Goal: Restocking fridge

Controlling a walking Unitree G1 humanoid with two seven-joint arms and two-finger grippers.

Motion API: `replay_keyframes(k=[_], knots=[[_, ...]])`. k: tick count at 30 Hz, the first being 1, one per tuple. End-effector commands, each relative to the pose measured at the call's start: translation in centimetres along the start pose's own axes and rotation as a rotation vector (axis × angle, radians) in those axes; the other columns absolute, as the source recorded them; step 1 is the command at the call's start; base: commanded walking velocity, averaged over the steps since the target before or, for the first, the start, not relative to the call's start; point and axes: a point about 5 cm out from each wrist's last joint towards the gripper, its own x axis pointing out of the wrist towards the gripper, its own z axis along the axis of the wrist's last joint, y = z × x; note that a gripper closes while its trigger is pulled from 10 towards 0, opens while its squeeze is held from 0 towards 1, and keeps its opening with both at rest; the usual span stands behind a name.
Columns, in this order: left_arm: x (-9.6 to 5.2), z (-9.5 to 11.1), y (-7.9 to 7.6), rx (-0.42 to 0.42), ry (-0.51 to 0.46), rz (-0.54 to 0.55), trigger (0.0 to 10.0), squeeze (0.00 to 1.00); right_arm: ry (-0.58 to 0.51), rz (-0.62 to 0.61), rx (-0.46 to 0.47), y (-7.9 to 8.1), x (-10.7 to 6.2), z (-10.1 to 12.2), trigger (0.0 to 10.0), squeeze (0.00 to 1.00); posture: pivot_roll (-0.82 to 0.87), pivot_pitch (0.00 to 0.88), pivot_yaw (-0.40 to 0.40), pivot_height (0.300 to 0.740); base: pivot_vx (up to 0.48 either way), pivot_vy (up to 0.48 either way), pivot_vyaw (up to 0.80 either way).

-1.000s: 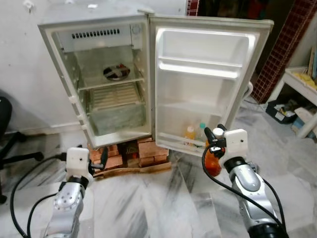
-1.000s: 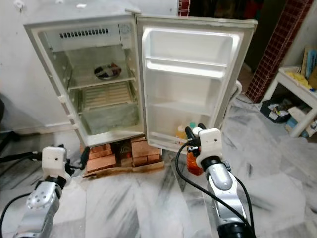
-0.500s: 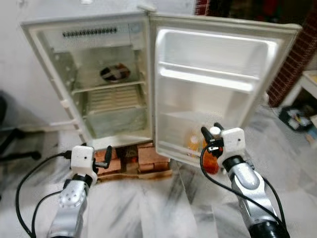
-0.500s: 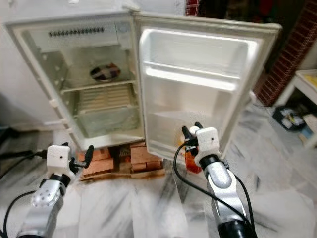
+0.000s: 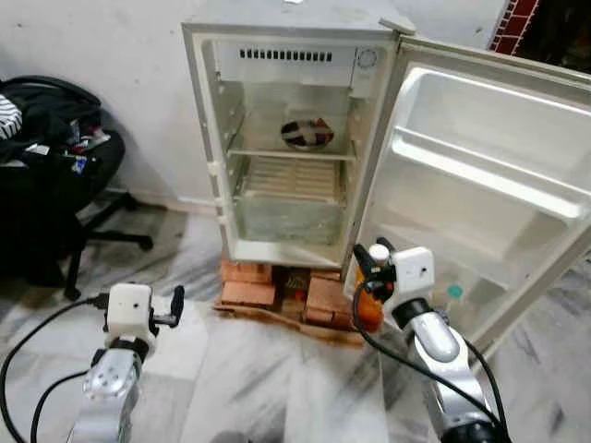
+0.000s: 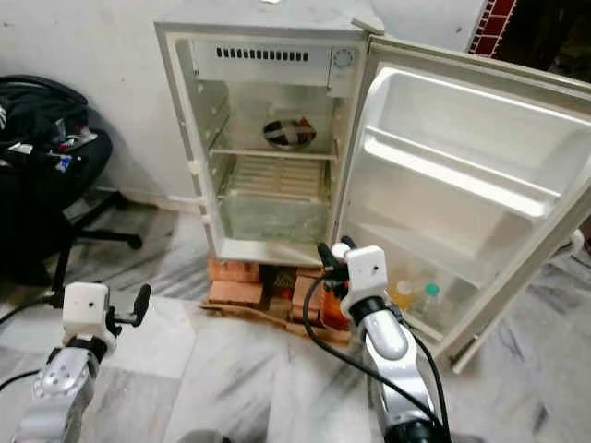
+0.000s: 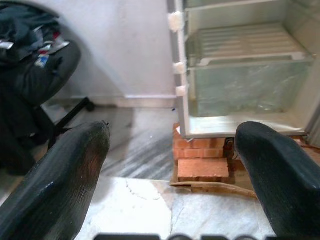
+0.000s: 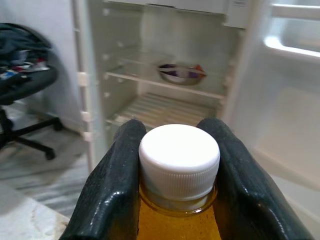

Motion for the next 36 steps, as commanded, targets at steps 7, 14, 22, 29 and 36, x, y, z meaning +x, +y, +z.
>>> replay_keyframes(k=[7,14,22,29,36], knots=[[-0.2,0.0,0.2,0.002,-0.005,-0.008,10.0,0.00,-0.020,-0.024,-0.009,-0.6,-0.3,0.4,10.0,0.00,0.02,0.000,-0.007,0.740,0.271,0.367,0.00],[0.0,0.2,-0.3,0.006,-0.020,-0.025,10.0,0.00,-0.034,-0.027,-0.011,-0.9,0.2,0.9,10.0,0.00,0.02,0.000,-0.009,0.740,0.306,0.363,0.00],[0.1,0.2,-0.5,0.010,-0.020,-0.039,10.0,0.00,-0.032,-0.050,-0.029,-1.4,0.1,0.8,10.0,0.00,0.02,0.000,-0.012,0.740,0.276,0.000,0.00],[0.2,0.2,-0.5,0.008,-0.023,-0.039,10.0,0.00,-0.020,-0.067,-0.040,-1.6,0.1,0.6,10.0,0.00,0.02,0.000,-0.012,0.740,0.000,0.000,0.00],[0.1,0.2,-0.9,-0.001,-0.030,-0.065,10.0,0.00,-0.012,-0.088,-0.037,-2.0,0.1,0.5,10.0,0.00,0.02,0.000,-0.012,0.740,0.258,0.000,0.00]])
